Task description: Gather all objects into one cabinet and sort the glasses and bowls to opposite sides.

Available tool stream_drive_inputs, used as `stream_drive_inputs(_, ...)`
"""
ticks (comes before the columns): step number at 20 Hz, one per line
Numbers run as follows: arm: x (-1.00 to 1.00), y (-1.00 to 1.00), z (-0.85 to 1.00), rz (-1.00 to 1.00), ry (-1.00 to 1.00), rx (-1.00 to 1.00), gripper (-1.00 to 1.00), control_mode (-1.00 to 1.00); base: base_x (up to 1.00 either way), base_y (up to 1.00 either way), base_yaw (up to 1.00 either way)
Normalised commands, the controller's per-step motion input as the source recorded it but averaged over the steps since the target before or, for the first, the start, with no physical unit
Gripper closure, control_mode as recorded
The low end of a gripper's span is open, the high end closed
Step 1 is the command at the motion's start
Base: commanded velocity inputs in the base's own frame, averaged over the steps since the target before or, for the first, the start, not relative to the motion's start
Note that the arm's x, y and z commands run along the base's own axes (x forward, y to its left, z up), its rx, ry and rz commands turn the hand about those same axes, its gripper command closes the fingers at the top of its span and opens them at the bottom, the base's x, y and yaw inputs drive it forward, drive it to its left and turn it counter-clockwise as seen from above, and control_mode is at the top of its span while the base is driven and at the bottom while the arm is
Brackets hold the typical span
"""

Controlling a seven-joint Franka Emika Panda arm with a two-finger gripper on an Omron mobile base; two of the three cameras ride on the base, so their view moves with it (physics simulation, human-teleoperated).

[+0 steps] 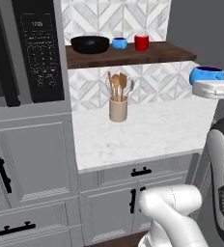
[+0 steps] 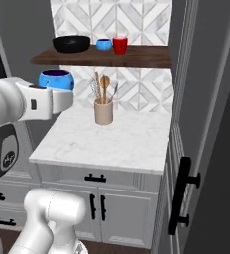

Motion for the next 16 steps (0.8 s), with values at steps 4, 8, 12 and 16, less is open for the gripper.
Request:
stream_drive_inputs(4, 0.0, 0.0, 0.0, 0.0, 0.0, 0.0, 1.0, 1.0, 0.22, -0.09, -0.24)
stream_drive_inputs(8, 0.0, 0.0, 0.0, 0.0, 0.0, 0.0, 1.0, 1.0, 0.48, 0.09, -0.25)
stream_drive_inputs(12, 0.0, 0.0, 0.0, 0.0, 0.0, 0.0, 1.0, 1.0, 0.57, 0.13, -0.24)
stream_drive_inputs(16, 0.0, 0.0, 0.0, 0.0, 0.0, 0.0, 1.0, 1.0, 0.53, 0.23, -0.16)
